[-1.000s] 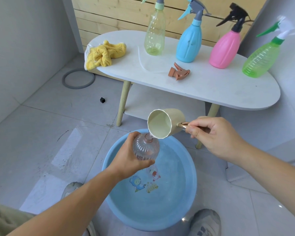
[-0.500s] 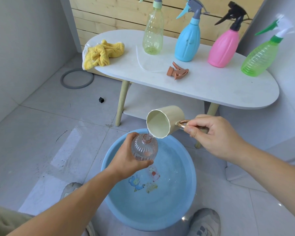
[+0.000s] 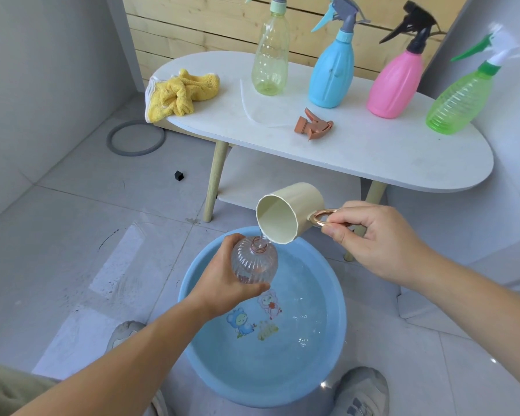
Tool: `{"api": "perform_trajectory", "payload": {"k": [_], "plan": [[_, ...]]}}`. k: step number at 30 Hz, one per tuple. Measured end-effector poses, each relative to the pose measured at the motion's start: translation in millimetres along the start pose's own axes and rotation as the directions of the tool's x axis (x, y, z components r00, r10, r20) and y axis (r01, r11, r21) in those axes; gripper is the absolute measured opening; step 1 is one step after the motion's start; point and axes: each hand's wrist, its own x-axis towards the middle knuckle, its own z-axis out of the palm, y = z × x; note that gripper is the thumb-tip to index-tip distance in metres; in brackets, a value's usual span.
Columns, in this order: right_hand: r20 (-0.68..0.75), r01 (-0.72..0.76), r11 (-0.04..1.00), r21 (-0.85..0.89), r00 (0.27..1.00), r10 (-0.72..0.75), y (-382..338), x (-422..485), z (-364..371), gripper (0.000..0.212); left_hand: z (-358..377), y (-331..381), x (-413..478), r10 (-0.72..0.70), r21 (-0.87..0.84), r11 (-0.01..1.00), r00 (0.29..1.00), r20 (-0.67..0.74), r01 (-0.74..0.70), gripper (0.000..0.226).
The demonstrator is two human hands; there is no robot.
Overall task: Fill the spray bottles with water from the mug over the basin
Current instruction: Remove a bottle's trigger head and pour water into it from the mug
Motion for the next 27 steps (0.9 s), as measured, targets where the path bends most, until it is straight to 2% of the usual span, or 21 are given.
{"api": "perform_trajectory", "payload": {"k": [6,19,24,27], "plan": [[0.005,-0.008,1.0,-0.008,1.0,0.008,4.5,-0.1,1.3,0.014,1.0,-1.4,0.2,0.005,0.012,1.0,1.0,-0.001,-0.005,0.091],[0.018,0.028,0.998,-0.061,0.999,-0.027,5.5,-0.2,4.0,0.012,1.7,0.2,-0.3,0.008,0.011,1.0,1.0,0.0,-0.008,0.089],[0.003,-0.087,0.99,0.112,0.996,0.087,7.8,1.2,7.1,0.017,1.6,-1.0,-0.5,0.003,-0.002,1.0,1.0,-0.002,-0.003,0.089],[0.025,-0.203,0.968,0.15,0.979,0.201,23.5,3.4,9.1,0.022,0.7,-0.9,-0.5,0.003,-0.002,1.0,1.0,-0.006,-0.003,0.088]]}}
